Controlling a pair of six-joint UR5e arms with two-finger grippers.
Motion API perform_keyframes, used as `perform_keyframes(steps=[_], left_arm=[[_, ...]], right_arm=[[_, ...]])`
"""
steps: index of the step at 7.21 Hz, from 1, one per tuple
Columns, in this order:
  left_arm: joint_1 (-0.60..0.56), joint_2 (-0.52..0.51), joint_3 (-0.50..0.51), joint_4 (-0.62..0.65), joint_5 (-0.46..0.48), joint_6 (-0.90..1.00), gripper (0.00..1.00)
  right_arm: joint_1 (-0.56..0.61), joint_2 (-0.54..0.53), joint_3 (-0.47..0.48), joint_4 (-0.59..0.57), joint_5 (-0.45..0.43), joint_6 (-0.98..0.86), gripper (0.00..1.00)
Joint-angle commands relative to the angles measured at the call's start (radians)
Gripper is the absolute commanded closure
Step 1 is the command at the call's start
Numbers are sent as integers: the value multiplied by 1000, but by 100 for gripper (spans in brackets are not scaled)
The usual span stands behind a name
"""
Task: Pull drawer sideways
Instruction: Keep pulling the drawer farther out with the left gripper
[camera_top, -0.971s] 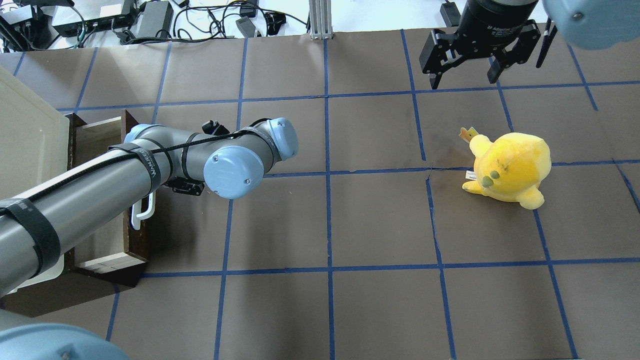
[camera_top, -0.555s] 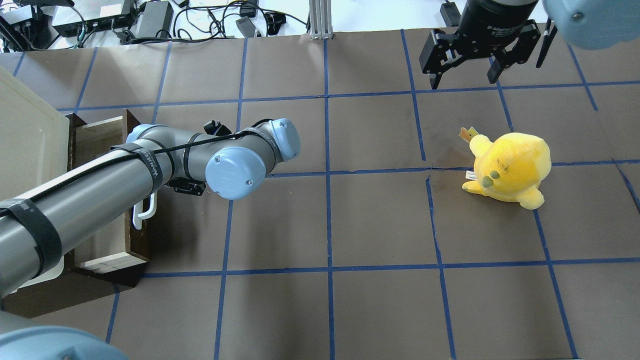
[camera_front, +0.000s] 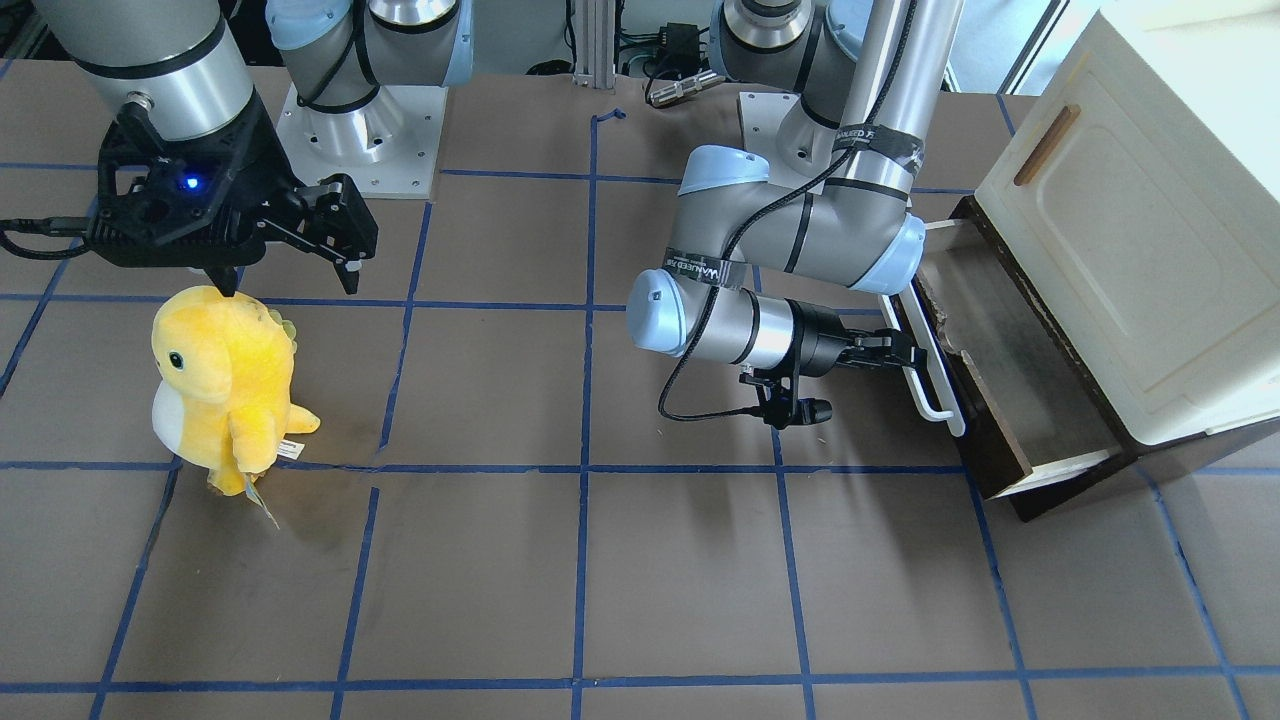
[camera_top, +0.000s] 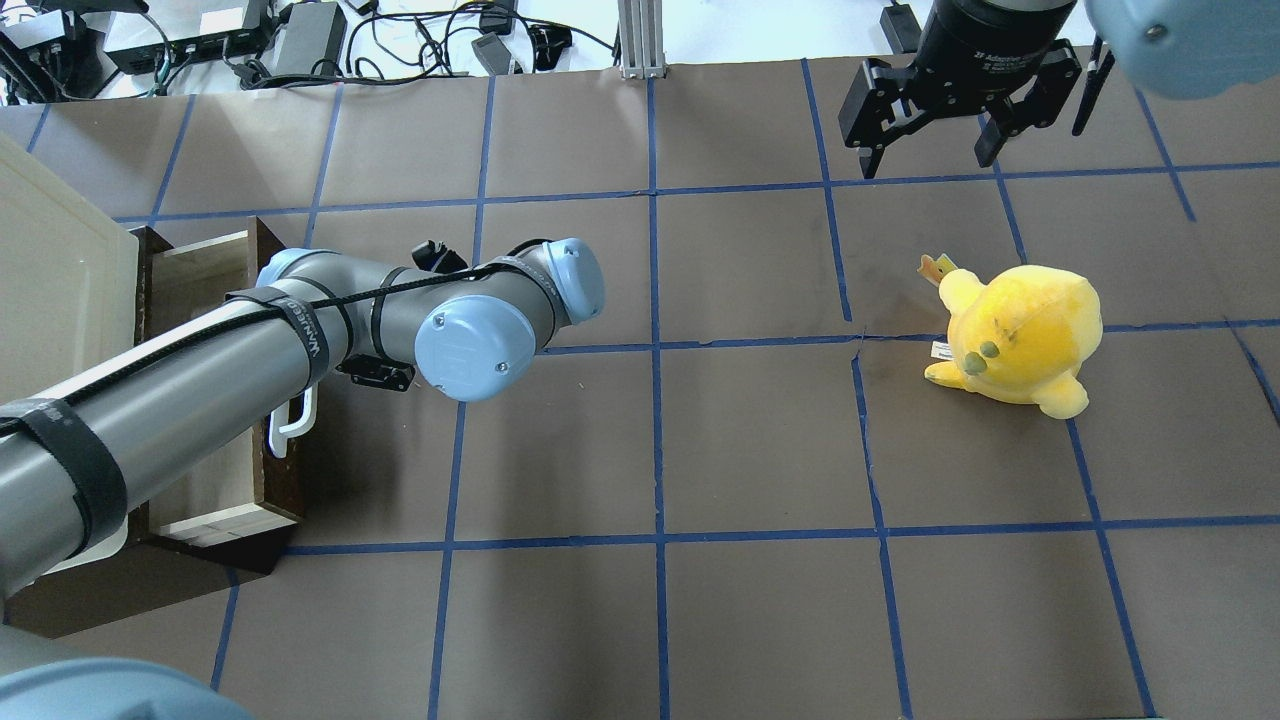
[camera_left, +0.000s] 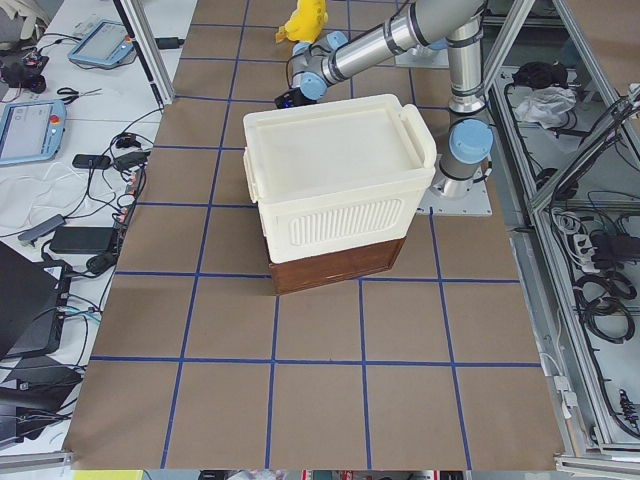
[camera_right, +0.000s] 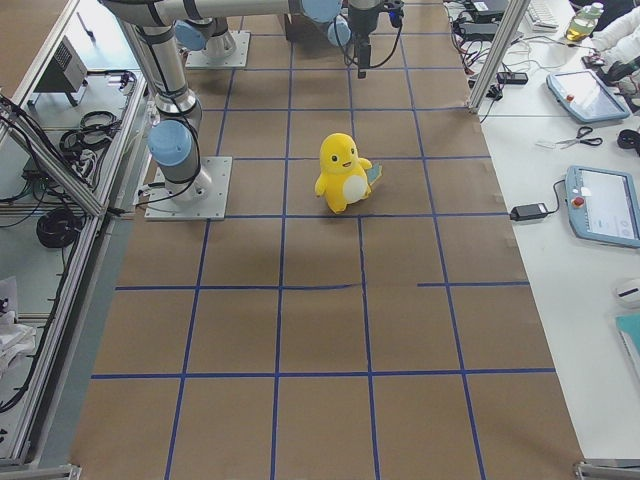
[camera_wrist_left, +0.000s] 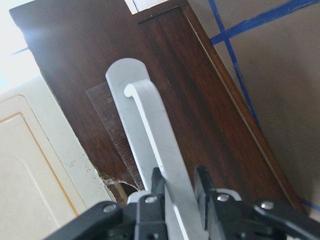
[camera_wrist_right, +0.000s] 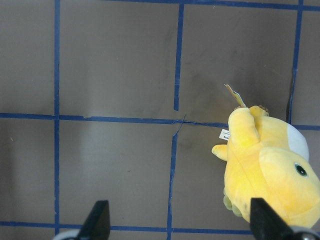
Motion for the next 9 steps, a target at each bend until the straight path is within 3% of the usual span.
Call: perform_keyframes(steps=[1, 9], left_arm=[[-6, 0, 0, 0, 0, -1, 100], [-19, 0, 2, 2, 2, -1, 100]], right_arm=[[0, 0, 0, 0, 0, -1, 0], [0, 0, 0, 0, 0, 1, 0]])
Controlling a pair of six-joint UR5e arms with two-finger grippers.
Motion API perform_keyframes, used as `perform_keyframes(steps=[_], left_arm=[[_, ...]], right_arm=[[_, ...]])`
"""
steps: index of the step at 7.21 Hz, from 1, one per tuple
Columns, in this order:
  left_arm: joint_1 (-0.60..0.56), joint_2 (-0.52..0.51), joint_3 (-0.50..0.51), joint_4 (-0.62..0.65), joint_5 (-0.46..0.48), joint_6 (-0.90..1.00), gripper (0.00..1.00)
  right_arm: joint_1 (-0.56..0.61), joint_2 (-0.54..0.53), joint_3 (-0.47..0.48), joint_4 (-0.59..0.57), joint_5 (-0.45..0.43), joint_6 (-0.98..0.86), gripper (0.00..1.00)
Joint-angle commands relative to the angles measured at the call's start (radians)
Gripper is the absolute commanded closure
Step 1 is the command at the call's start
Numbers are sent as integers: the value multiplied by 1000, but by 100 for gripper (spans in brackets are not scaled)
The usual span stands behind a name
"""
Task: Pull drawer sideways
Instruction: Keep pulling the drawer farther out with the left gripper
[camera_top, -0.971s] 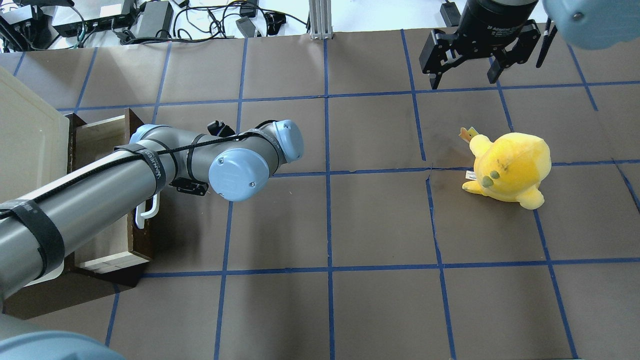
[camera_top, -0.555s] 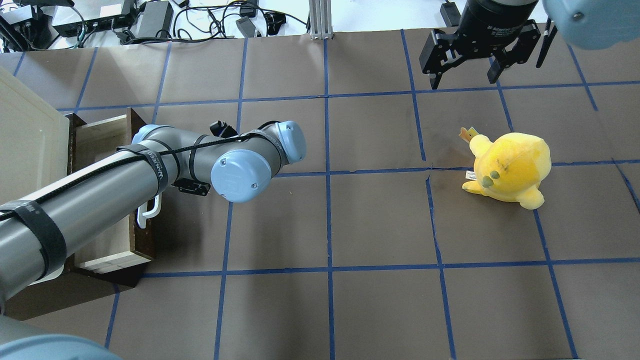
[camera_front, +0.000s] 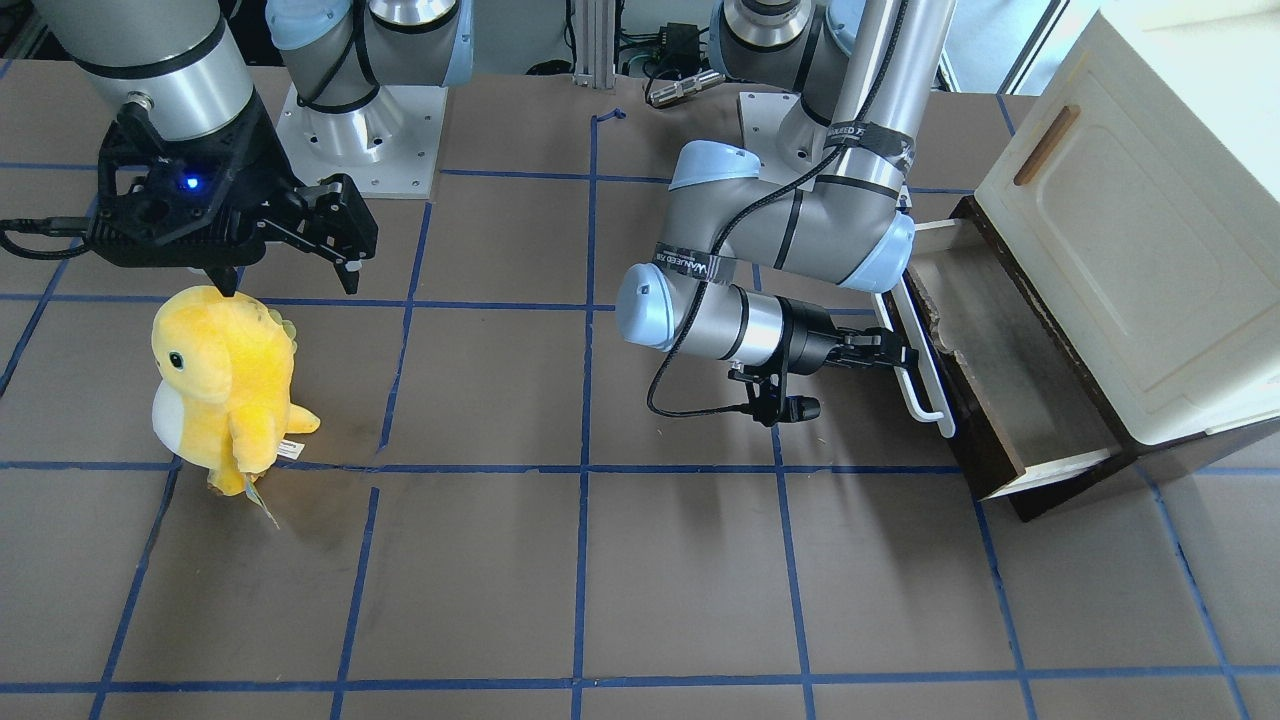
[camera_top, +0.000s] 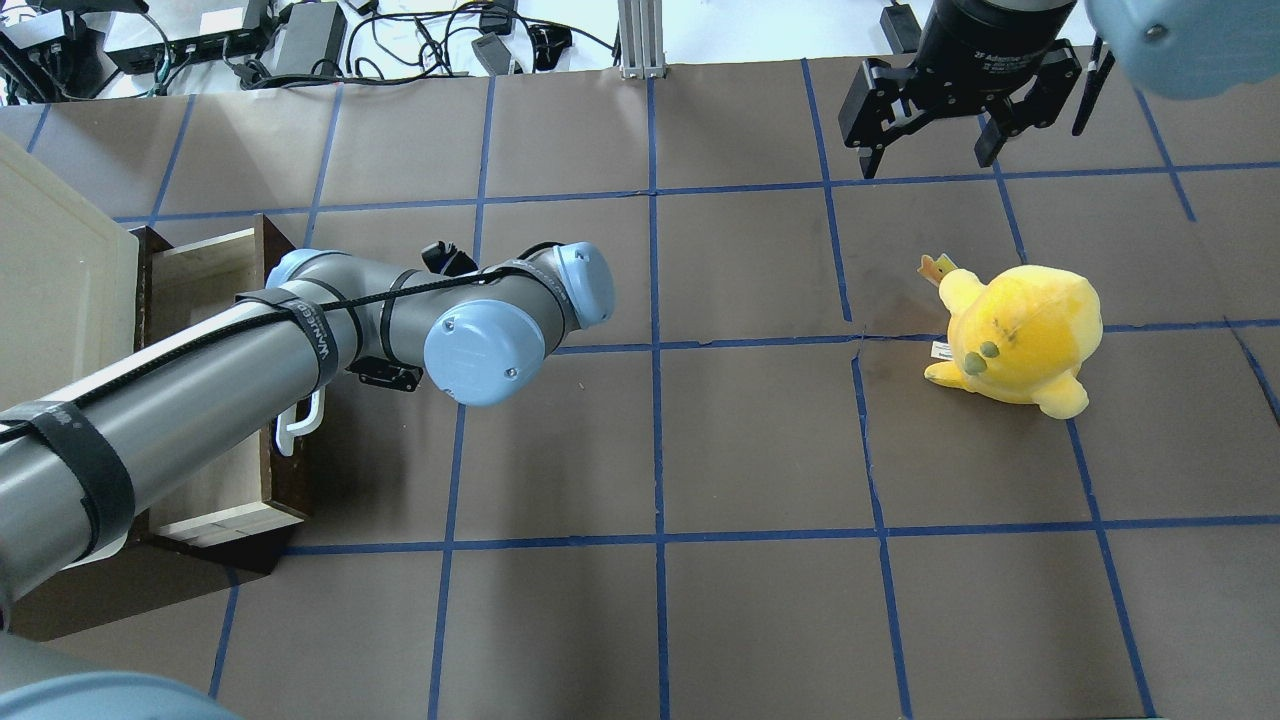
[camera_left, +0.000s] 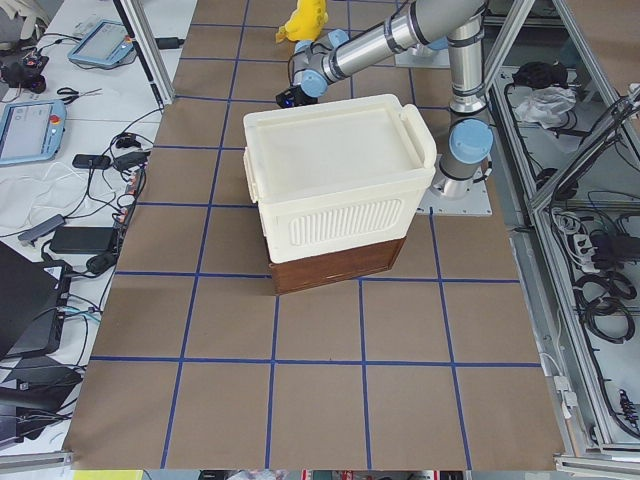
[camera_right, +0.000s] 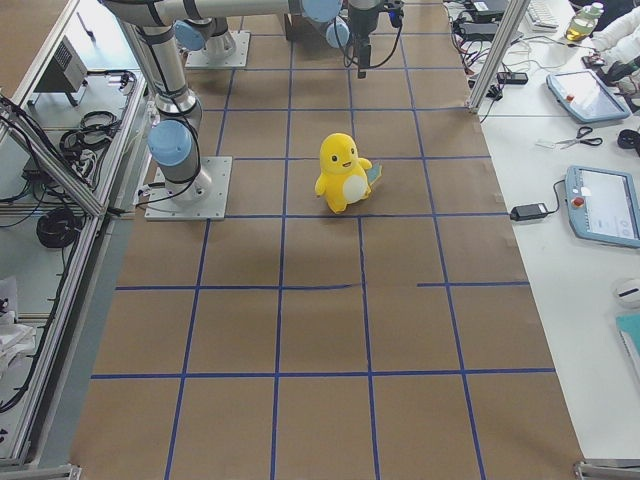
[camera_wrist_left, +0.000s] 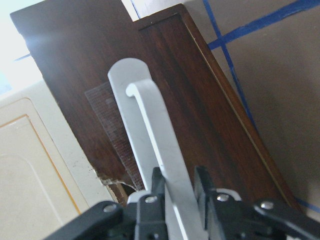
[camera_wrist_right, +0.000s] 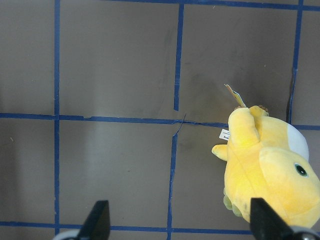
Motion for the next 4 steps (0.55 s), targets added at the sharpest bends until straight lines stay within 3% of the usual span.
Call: perform_keyframes(steps=[1, 3, 4], left_arm=[[-1, 0, 0, 0, 0, 0, 100], [-1, 0, 0, 0, 0, 0, 85], [-1, 0, 0, 0, 0, -2, 65]], right_arm=[[0, 0, 0, 0, 0, 0, 0], [0, 0, 0, 0, 0, 0, 0], [0, 0, 0, 0, 0, 0, 0]])
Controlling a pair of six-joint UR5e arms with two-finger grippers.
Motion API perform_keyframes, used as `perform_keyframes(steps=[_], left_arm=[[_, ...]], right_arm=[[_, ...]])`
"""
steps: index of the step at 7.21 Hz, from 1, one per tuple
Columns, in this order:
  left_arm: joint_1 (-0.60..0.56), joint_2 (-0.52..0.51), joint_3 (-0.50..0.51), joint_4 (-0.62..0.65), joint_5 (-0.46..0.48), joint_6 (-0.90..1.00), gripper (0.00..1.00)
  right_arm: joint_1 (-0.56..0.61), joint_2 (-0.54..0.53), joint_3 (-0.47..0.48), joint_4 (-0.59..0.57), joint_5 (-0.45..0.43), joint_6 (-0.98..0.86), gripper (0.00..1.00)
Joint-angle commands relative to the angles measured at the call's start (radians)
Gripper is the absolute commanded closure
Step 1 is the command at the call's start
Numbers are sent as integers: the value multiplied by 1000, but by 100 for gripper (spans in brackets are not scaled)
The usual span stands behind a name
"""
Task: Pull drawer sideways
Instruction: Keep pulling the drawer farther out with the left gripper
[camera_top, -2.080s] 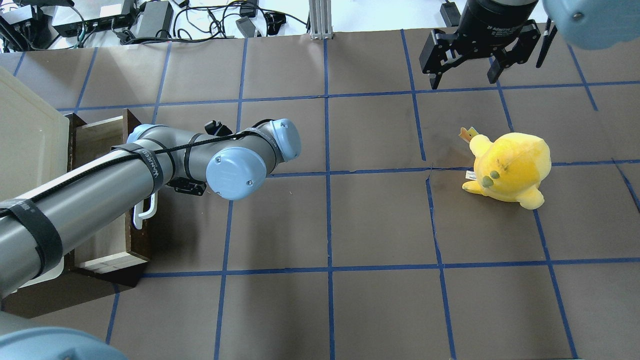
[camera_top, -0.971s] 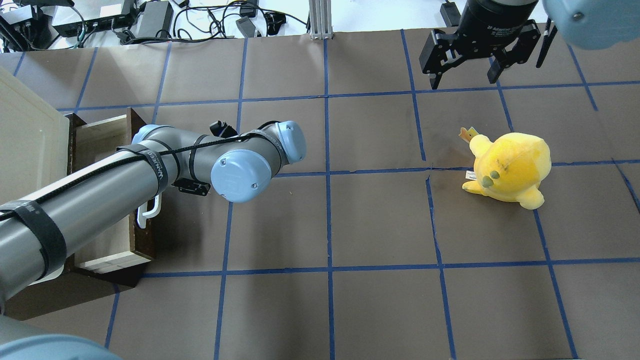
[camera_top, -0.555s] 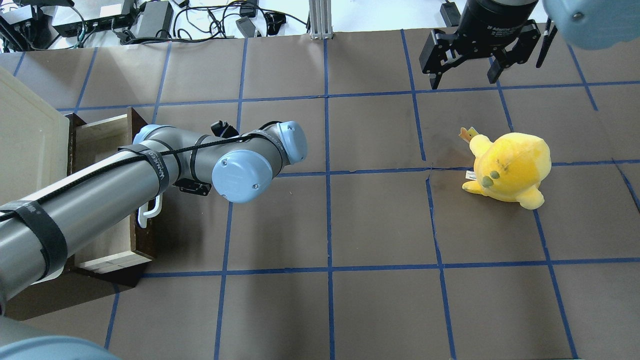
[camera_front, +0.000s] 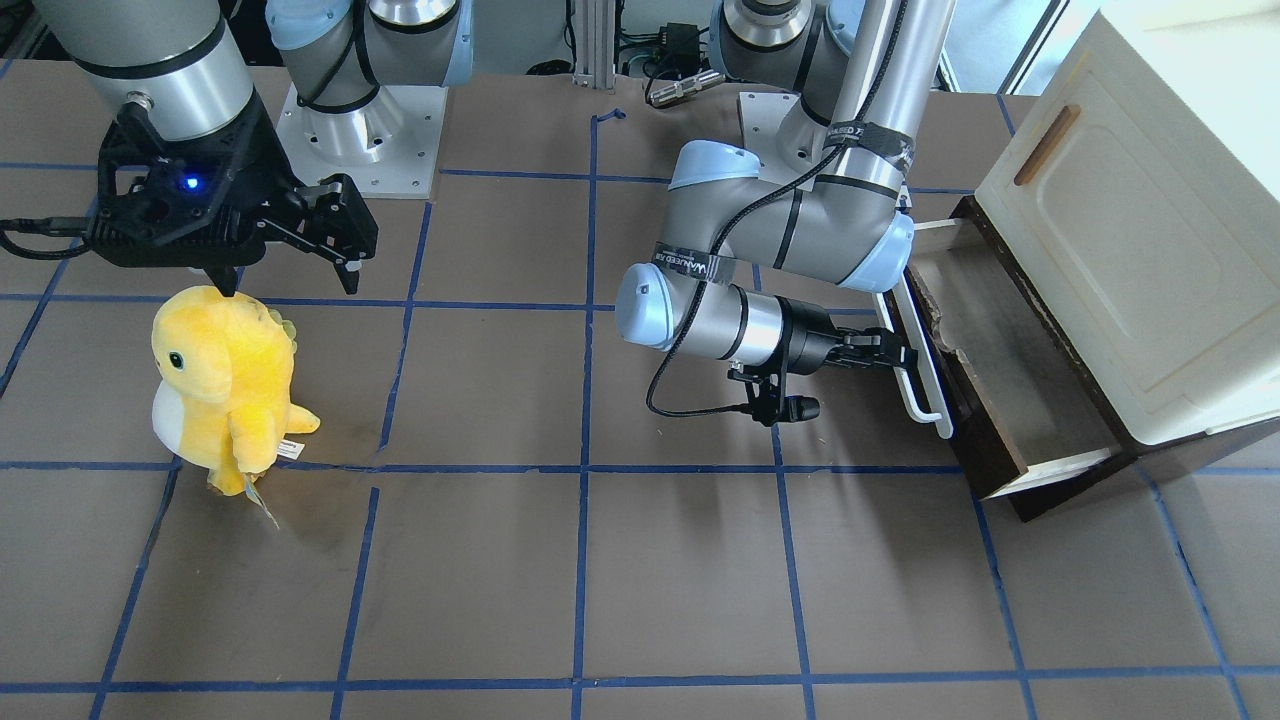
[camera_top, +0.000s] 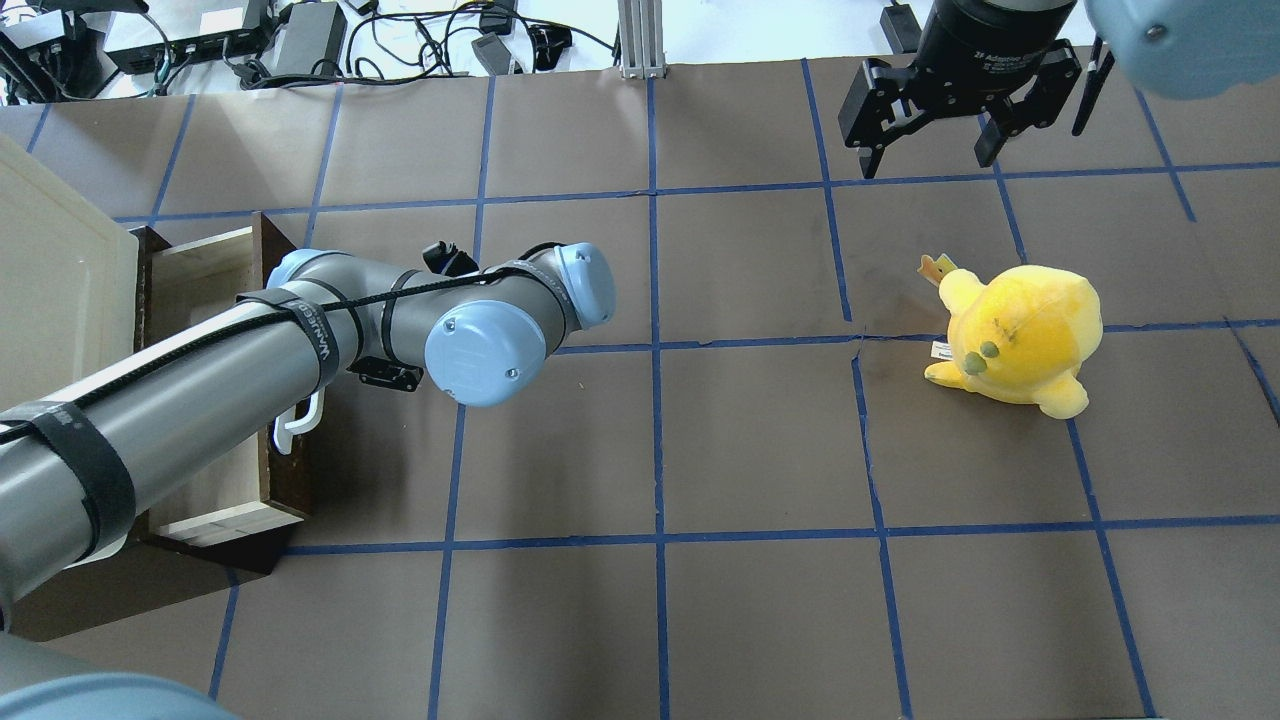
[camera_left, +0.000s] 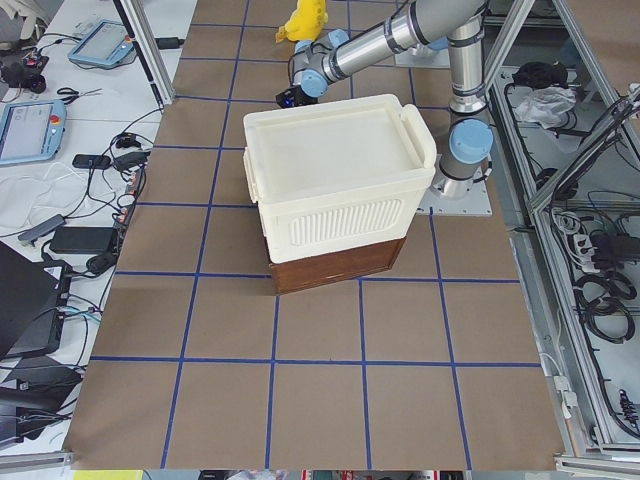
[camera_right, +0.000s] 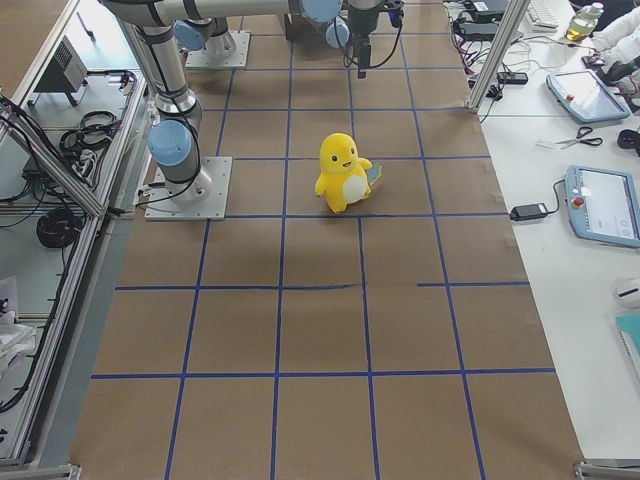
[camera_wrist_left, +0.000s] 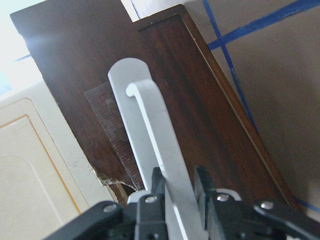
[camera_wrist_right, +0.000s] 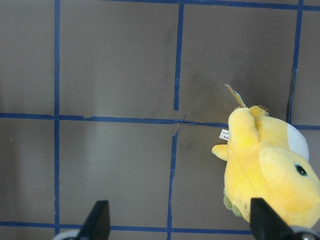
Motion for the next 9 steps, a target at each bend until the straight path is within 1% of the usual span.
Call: perform_keyframes(steps=[1, 7, 9], left_arm=[[2, 0, -2, 0, 0, -1, 63], [0, 0, -2, 2, 0, -1, 63], [0, 0, -2, 2, 0, 0, 69]], right_arm=[[0, 0, 0, 0, 0, 0, 0], [0, 0, 0, 0, 0, 0, 0], [0, 0, 0, 0, 0, 0, 0]])
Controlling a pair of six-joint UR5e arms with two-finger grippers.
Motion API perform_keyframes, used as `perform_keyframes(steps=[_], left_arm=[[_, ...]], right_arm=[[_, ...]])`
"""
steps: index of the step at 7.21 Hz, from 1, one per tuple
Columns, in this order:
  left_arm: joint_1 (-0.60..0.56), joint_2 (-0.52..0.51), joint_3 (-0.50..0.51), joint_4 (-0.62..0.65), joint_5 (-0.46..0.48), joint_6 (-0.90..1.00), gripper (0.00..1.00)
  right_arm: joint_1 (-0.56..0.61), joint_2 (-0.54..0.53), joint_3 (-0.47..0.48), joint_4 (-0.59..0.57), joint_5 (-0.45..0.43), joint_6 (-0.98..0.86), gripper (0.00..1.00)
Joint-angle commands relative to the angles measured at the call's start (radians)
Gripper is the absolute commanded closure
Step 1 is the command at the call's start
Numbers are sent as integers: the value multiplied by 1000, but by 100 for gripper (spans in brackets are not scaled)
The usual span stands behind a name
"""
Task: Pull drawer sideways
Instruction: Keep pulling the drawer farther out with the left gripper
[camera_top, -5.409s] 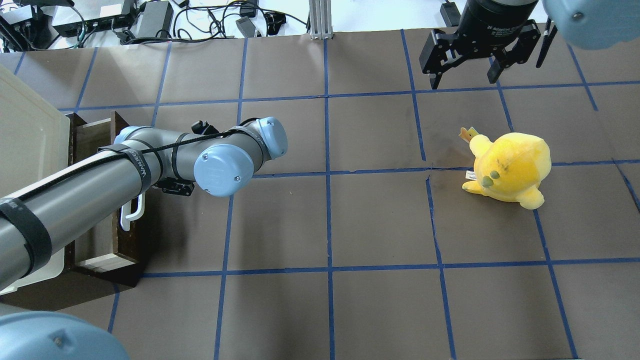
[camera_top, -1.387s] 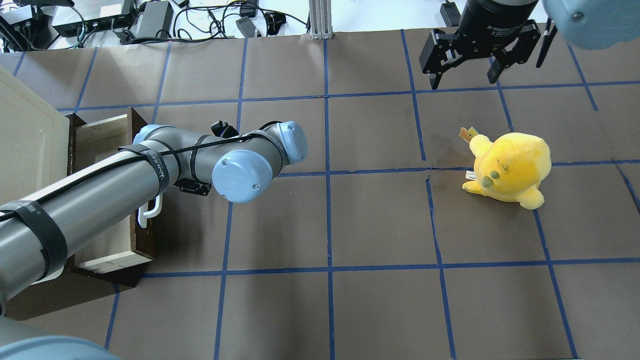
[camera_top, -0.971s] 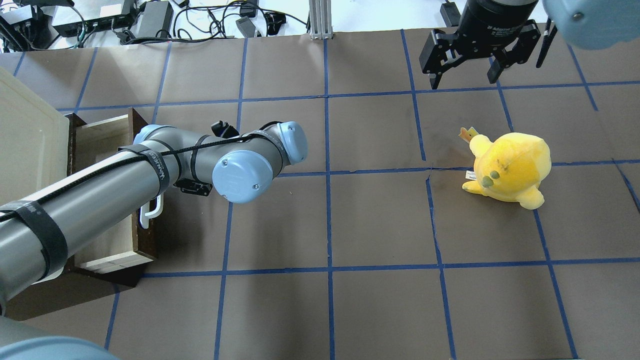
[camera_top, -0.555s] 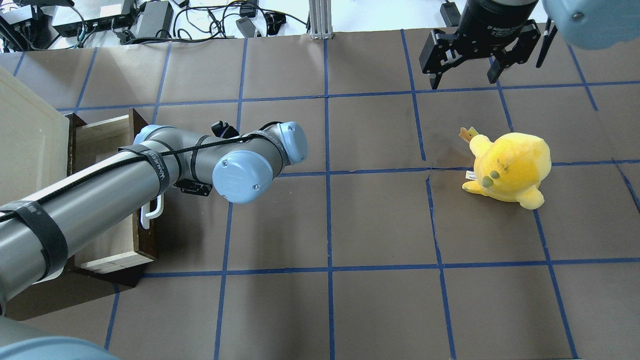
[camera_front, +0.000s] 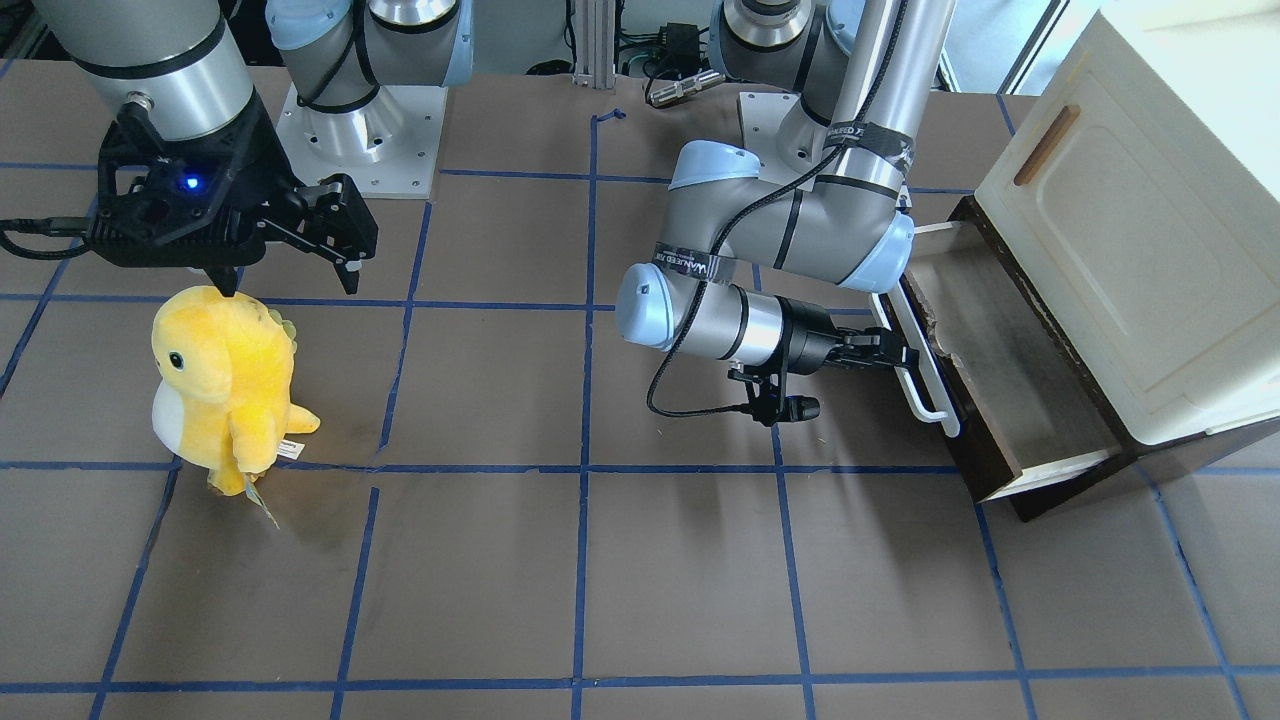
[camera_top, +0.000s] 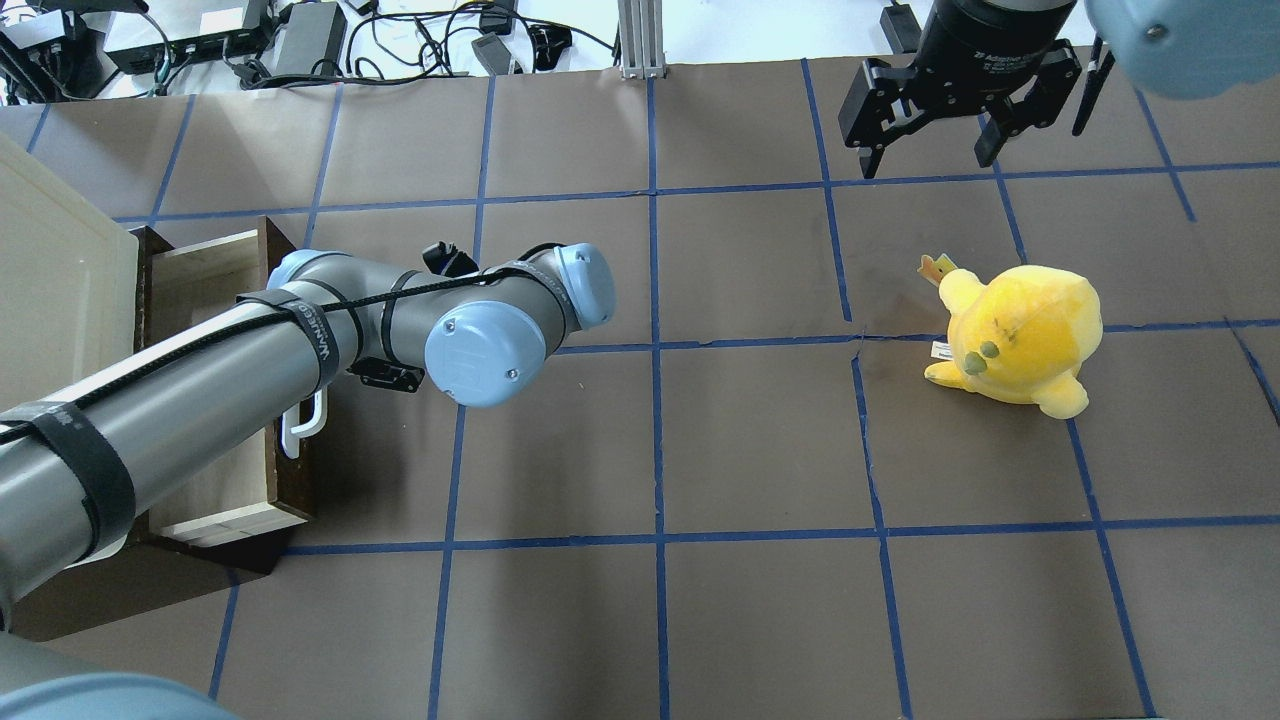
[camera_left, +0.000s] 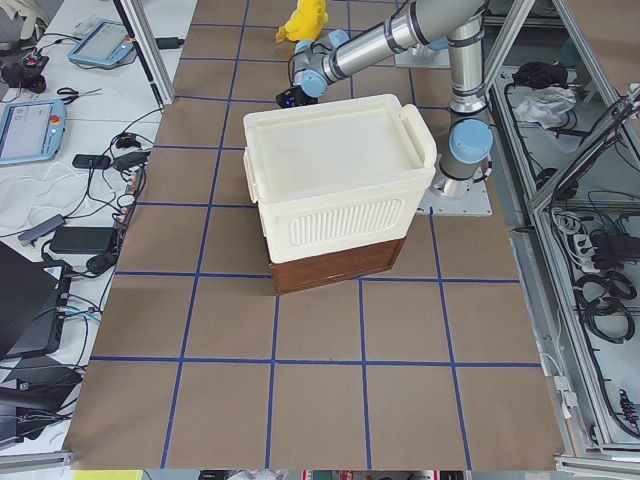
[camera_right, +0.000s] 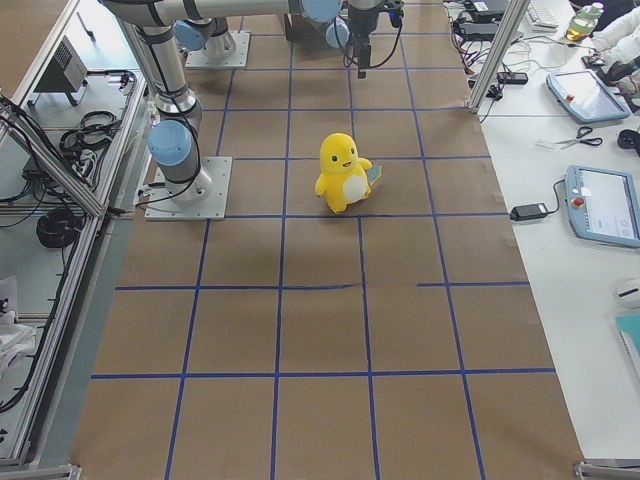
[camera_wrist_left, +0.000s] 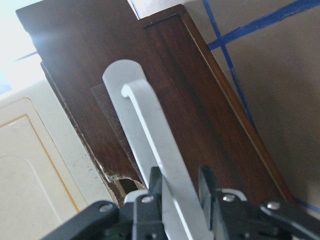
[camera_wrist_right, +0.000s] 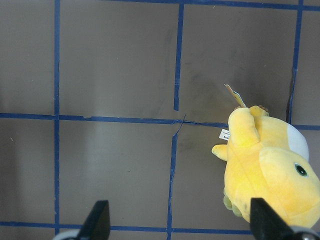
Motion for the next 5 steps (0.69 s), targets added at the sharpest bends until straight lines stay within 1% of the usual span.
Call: perform_keyframes(steps=[1, 2, 3, 4, 5], left_arm=[[0, 0, 2, 1, 0, 1, 69], [0, 0, 2, 1, 0, 1, 68], [0, 0, 2, 1, 0, 1, 65], [0, 0, 2, 1, 2, 0, 32], [1, 0, 11, 1, 0, 3, 12]], right_arm=[[0, 0, 0, 0, 0, 0, 0], [0, 0, 0, 0, 0, 0, 0], [0, 0, 0, 0, 0, 0, 0], [0, 0, 0, 0, 0, 0, 0], [0, 0, 0, 0, 0, 0, 0]])
